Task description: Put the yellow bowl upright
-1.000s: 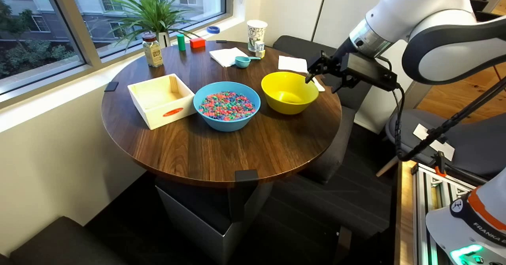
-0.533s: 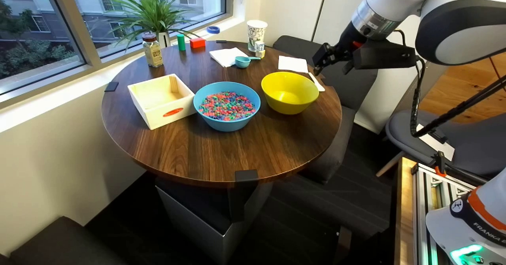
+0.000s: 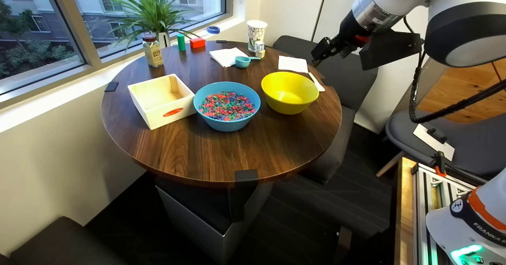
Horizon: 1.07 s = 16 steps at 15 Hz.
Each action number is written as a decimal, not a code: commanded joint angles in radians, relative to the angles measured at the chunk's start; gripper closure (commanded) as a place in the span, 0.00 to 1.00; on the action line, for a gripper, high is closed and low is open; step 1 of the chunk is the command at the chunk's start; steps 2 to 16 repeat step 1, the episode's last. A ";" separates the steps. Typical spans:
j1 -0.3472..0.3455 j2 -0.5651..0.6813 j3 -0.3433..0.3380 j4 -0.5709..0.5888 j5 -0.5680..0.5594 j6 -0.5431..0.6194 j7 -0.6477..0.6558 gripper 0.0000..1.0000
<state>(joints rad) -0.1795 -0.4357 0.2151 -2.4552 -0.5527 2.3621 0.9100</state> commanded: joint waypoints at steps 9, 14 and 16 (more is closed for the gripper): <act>0.011 0.001 -0.010 0.002 -0.005 -0.004 0.000 0.00; 0.011 0.001 -0.010 0.002 -0.005 -0.004 0.000 0.00; 0.011 0.001 -0.010 0.002 -0.005 -0.004 0.000 0.00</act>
